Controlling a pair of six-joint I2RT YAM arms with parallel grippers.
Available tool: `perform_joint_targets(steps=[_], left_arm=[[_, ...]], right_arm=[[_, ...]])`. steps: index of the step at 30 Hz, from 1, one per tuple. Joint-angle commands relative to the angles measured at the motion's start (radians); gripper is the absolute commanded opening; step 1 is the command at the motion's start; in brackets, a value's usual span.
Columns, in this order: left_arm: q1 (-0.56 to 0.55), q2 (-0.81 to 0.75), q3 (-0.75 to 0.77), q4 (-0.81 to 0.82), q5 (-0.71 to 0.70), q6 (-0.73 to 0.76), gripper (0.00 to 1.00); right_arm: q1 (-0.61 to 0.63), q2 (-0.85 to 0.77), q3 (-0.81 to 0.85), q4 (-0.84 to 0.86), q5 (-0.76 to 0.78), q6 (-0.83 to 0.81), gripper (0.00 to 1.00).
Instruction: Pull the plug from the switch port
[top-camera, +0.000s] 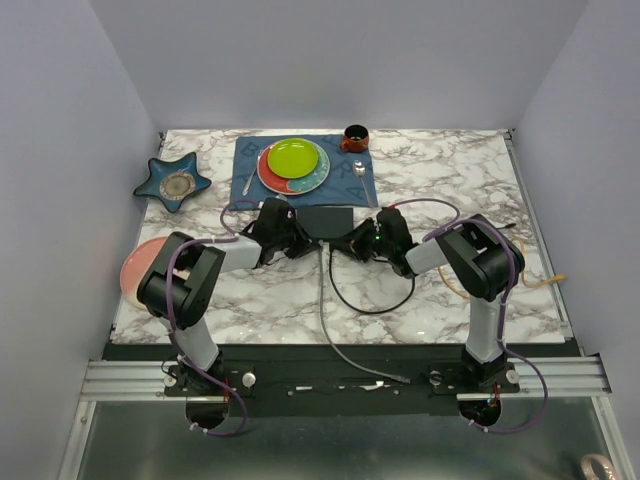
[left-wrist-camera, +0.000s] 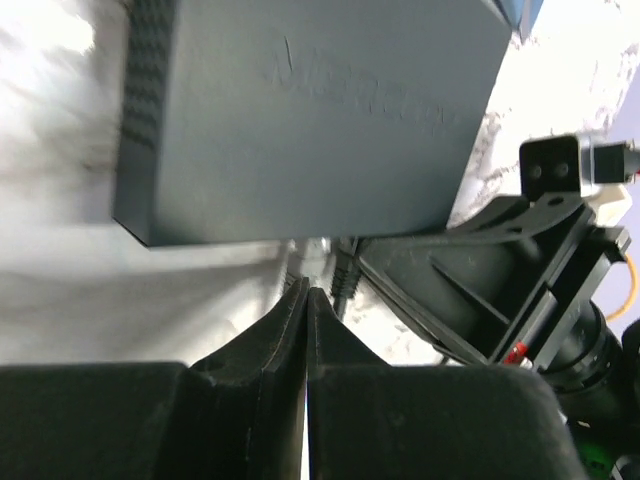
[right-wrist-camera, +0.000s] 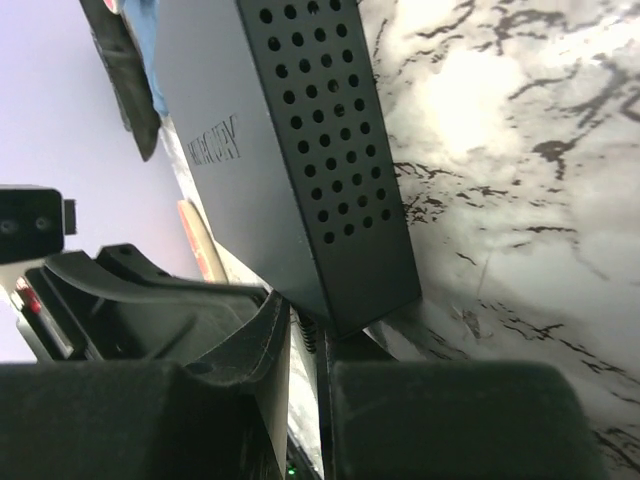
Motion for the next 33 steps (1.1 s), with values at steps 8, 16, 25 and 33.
perform_joint_targets(steps=[8,16,25,33], left_arm=[[-0.028,0.035,0.028,0.067,0.039,-0.043,0.13],[-0.028,0.103,0.083,0.055,0.027,-0.043,0.13],[-0.024,0.132,0.113,0.045,0.01,-0.042,0.13],[-0.022,0.118,0.146,0.03,0.01,-0.043,0.13]], right_arm=[[0.0,-0.003,0.004,-0.158,-0.021,-0.107,0.0],[0.002,-0.003,-0.019,-0.15,-0.043,-0.127,0.0],[0.028,-0.035,-0.054,-0.147,-0.055,-0.156,0.0],[0.046,-0.067,-0.103,-0.141,-0.073,-0.17,0.0]])
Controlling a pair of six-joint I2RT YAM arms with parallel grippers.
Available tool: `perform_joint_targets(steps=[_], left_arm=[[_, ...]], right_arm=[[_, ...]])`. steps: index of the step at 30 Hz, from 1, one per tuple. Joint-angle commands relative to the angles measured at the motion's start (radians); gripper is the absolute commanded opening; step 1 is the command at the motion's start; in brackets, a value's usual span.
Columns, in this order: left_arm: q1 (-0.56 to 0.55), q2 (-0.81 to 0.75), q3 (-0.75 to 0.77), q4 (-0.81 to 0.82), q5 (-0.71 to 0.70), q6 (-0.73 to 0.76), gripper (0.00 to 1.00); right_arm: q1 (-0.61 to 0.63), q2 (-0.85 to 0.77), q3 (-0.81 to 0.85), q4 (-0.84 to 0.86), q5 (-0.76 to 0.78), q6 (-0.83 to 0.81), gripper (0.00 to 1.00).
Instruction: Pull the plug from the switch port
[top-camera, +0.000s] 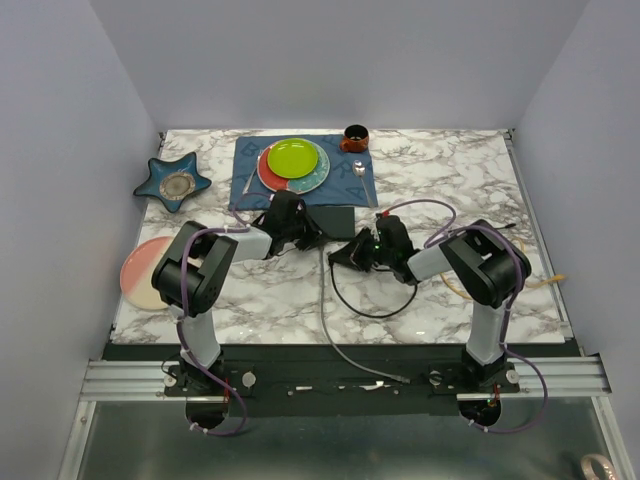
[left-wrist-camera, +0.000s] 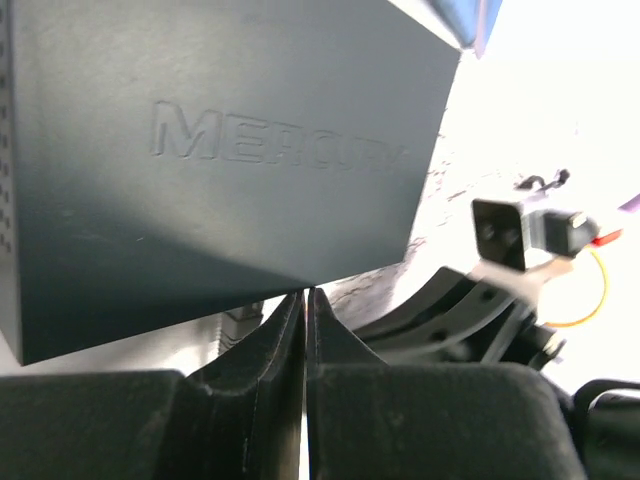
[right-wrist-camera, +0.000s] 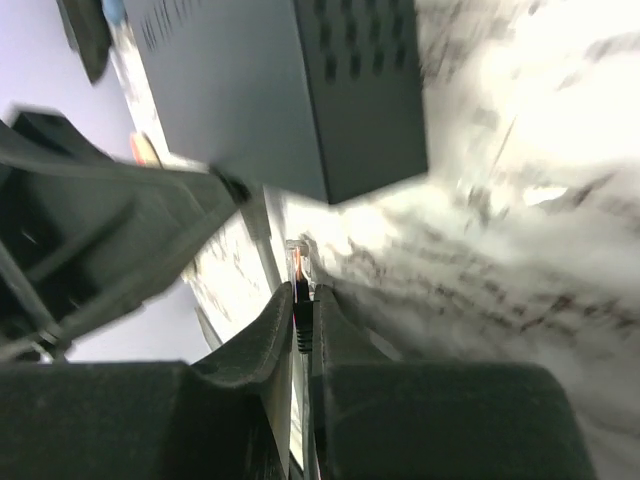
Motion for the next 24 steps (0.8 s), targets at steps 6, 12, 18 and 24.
perform_joint_targets(steps=[6,12,18,24], left_arm=[[0.007,-0.068,0.009,-0.002,-0.034,-0.002,0.13],[0.026,-0.32,-0.06,-0.054,-0.077,0.013,0.14],[0.026,-0.506,-0.08,-0.134,-0.131,0.053,0.17],[0.027,-0.553,-0.135,-0.153,-0.136,0.044,0.18]], right_arm=[[0.016,-0.181,-0.075,-0.149,0.089,-0.099,0.0],[0.005,-0.446,0.116,-0.578,0.382,-0.371,0.0],[-0.117,-0.593,0.294,-0.841,0.528,-0.486,0.0],[-0.291,-0.665,0.409,-1.034,0.63,-0.529,0.0]])
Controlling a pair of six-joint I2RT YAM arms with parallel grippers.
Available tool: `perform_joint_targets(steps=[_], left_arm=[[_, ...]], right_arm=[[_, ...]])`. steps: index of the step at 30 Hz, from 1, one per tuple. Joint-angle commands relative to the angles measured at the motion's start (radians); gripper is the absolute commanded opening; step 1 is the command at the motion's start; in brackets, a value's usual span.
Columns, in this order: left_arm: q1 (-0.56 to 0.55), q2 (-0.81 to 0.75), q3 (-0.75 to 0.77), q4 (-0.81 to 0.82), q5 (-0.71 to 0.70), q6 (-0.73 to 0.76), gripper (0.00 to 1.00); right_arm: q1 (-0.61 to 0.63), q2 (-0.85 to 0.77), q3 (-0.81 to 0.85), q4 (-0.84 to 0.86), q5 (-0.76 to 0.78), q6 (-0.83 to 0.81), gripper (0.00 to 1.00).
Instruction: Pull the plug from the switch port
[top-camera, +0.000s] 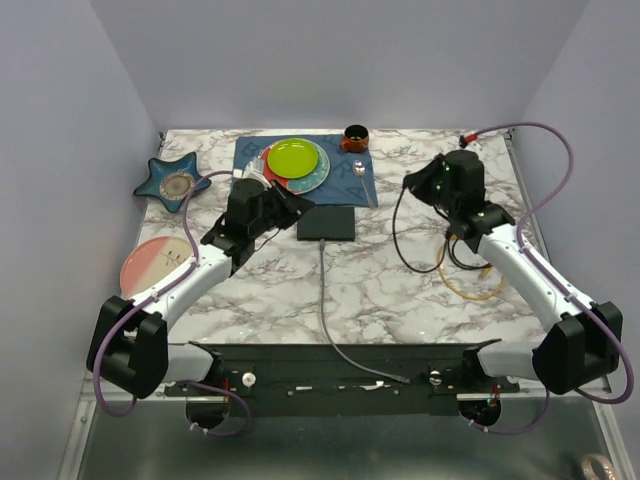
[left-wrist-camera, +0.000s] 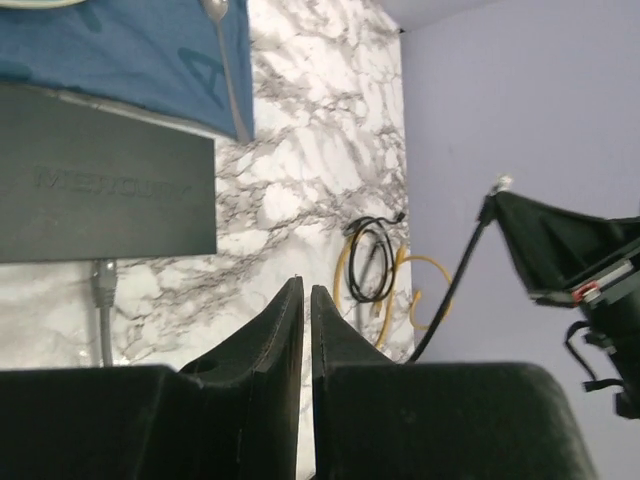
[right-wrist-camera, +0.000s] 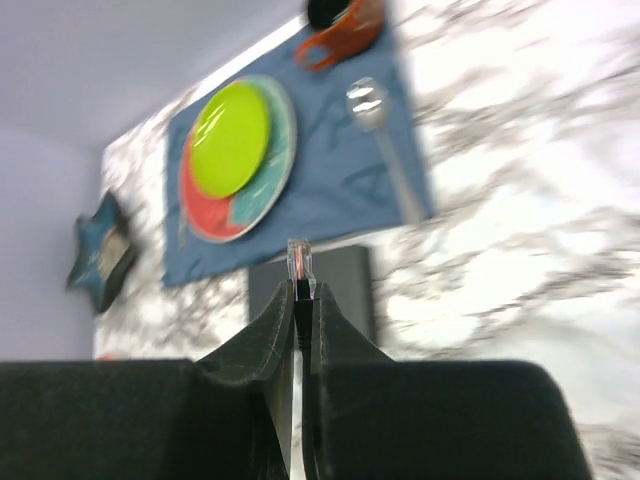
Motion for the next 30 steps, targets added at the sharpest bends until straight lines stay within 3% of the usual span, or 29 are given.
perform_joint_targets(steps=[1,7,12,15,16,20,26,29,30], left_arm=[[0.002,-0.013,-0.082,-0.066,-0.026,0.005,0.18],[0.002,-0.024,-0.139,-0.035,-0.015,-0.032,0.18],[0.002,-0.017,-0.162,-0.024,0.003,-0.04,0.21],[0.002,-0.037,-0.173,-0.033,-0.006,-0.034,0.22],[0.003,-0.042,-0.17,-0.04,-0.016,-0.029,0.22],[0.009,-0.036,-0.138,-0.072,-0.035,-0.012,0.24],[0.055,0.076,-0.057,-0.102,-0.038,0.011,0.25],[0.1,0.163,-0.017,-0.119,-0.026,0.018,0.25],[0.12,0.197,-0.012,-0.122,-0.024,0.02,0.25]], right_arm=[[-0.11,-0.043,0.077,-0.261,0.186,-0.079,0.0],[-0.262,-0.037,0.137,-0.416,0.27,-0.086,0.0],[-0.303,0.072,0.136,-0.476,0.21,-0.087,0.5],[-0.296,-0.017,0.03,-0.291,0.057,-0.081,0.58],[-0.287,-0.038,-0.041,-0.239,-0.038,-0.084,0.59],[-0.193,-0.055,-0.074,-0.142,-0.088,-0.073,0.61],[-0.032,0.065,-0.153,0.076,-0.315,-0.018,0.56],[0.042,0.191,-0.133,0.102,-0.322,-0.009,0.46],[0.061,0.216,-0.131,0.111,-0.327,-0.003,0.37]])
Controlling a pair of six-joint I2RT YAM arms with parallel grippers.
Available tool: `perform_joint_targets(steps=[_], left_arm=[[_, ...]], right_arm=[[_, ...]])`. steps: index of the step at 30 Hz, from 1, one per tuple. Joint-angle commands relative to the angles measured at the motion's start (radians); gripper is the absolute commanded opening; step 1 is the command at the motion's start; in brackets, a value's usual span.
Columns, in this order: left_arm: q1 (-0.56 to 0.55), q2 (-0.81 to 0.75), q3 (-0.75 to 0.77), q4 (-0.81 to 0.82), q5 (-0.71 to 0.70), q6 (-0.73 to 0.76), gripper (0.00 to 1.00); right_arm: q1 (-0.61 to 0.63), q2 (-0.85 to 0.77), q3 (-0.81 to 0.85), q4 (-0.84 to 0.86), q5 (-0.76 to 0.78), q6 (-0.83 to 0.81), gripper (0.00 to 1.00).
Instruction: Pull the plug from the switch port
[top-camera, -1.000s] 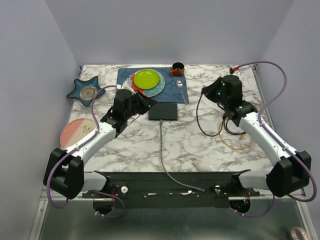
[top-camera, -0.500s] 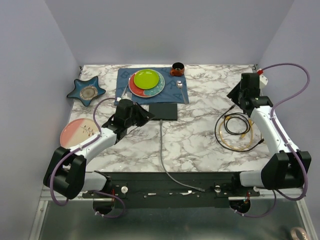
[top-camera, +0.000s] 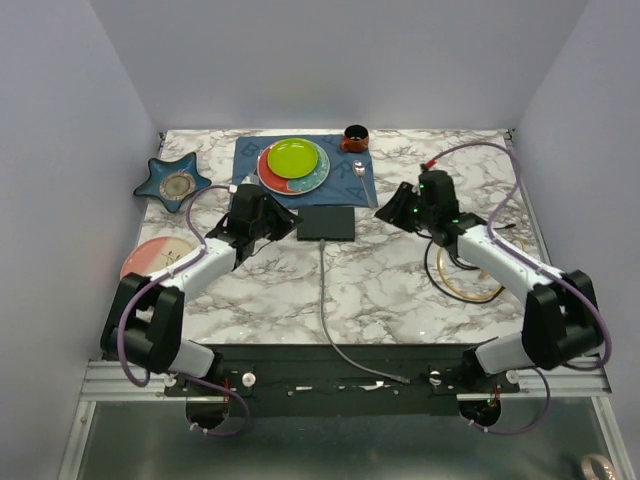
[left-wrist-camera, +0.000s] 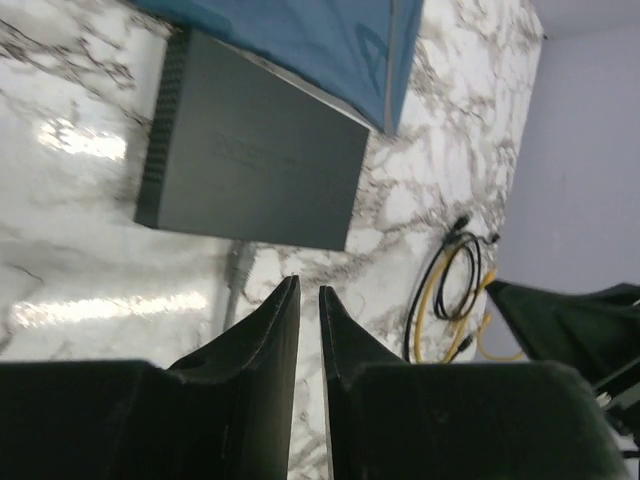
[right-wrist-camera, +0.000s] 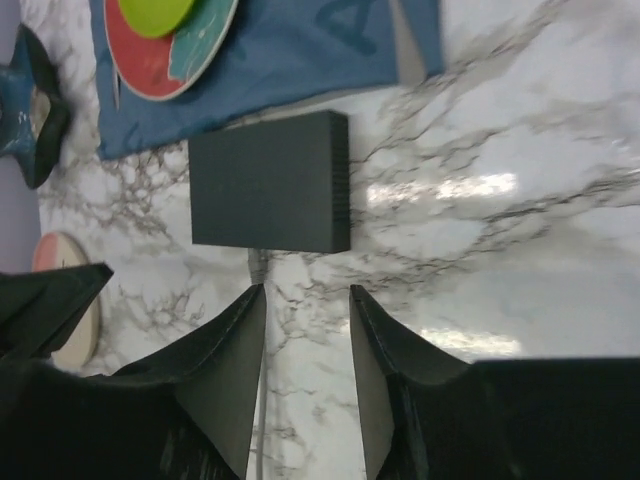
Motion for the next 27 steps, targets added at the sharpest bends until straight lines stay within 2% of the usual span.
perform_joint_targets(steps=[1,4,7,14,27], left_arm=[[0.061,0.105,0.045,-0.041,-0.009,0.034,0.25],[0.069,0.164,0.082,-0.039,-0.007,0.051,0.25],[0.069,0.233,0.133,-0.038,0.02,0.071,0.24],[0.069,0.309,0.157,0.019,0.091,0.077,0.23],[0.069,0.385,0.157,0.053,0.126,0.066,0.22]], right_arm=[[0.07,0.134,-0.007,0.115,-0.121,0.038,0.35],[0.11,0.214,-0.013,0.204,-0.19,0.053,0.35],[0.15,0.295,0.002,0.287,-0.268,0.07,0.41],[0.191,0.448,0.033,0.42,-0.331,0.17,0.45],[0.21,0.594,0.127,0.451,-0.333,0.26,0.46]])
